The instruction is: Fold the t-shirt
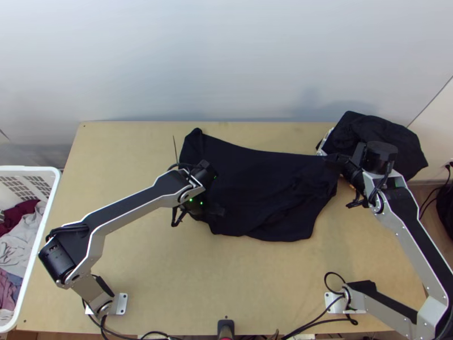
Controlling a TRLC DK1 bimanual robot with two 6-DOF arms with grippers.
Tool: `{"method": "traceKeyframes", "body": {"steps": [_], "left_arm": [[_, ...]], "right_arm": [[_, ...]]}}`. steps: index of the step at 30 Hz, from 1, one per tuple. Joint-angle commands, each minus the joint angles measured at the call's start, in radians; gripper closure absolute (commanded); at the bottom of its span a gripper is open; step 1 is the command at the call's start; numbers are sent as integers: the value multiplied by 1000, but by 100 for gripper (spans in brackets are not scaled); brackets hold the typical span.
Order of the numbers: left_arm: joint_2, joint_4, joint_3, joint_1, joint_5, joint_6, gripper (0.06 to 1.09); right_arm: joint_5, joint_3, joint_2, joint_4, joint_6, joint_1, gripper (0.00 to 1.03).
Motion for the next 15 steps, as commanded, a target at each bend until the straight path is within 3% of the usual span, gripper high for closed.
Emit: {"method": "traceKeyframes", "body": {"steps": [1, 4, 7, 15], "left_arm": [[17, 42, -30, 5, -33, -6, 56], [15, 66, -39, 5, -51, -6, 76], [14, 98, -42, 8, -67, 14, 105], [-84, 89, 33, 89, -67, 16, 104]], "right_arm": [[4, 2, -4, -7, 1, 4, 100], [9, 2, -6, -11, 3, 9, 100], [11, -3, -6, -16, 4, 12, 100], [14, -24, -10, -14, 18, 10, 100]]}}
